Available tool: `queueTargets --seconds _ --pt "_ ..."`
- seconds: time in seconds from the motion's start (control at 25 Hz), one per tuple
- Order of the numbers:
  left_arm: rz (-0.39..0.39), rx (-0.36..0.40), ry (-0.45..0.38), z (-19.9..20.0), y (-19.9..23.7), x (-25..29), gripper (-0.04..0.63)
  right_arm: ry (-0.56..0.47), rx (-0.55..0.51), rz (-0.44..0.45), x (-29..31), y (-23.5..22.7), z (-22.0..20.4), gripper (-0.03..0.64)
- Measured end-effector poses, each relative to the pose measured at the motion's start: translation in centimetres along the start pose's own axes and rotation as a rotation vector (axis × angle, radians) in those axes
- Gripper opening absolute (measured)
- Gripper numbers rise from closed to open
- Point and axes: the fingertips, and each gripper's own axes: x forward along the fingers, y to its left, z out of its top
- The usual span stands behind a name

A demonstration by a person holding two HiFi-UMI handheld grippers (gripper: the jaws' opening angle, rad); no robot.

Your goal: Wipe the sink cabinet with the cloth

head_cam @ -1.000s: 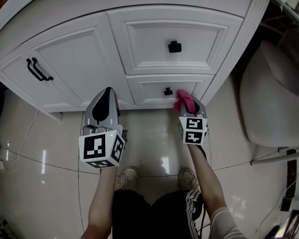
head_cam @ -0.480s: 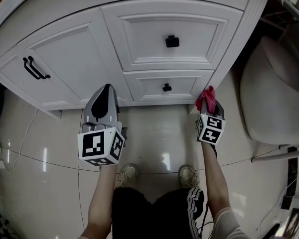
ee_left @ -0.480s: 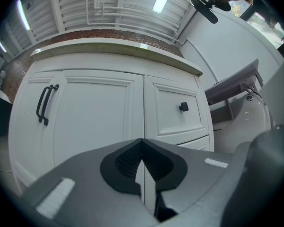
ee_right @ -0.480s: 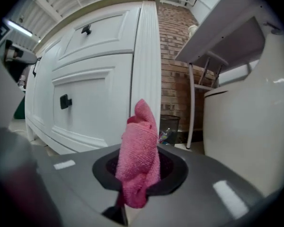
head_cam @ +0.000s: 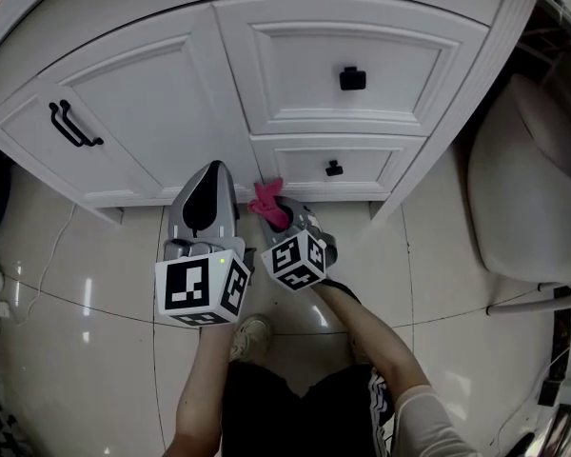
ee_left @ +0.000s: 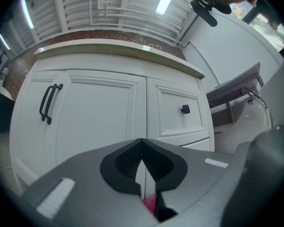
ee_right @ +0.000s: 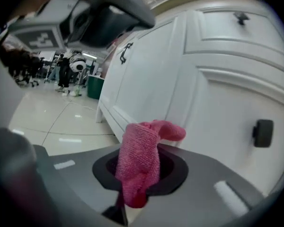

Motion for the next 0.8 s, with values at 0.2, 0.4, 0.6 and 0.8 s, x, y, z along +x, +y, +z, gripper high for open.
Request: queueTargets --seconds 0.2,0.4,0.6,0.8 --pt "-0.013 -0.003 -0.004 0.1 -0.1 0.1 0.014 0.045 0.010 -0.038 1.3 -2.2 -1.1 0.061" --pt "-0.009 0.006 0.005 0.1 -0.2 0.2 0.014 0.065 0.064 -0.103 -1.5 -5.7 -4.2 0.061" --pt "-0.010 0.025 0.015 -0.6 -0.5 0.4 0.014 0.090 0.167 -0.228 -6.3 -11.3 -8.4 0.063" --pt "-0.026 0.052 0.023 -0.8 -1.4 0.8 0.014 0.145 0.250 -0.364 -10.9 -16.8 -13.0 0.067"
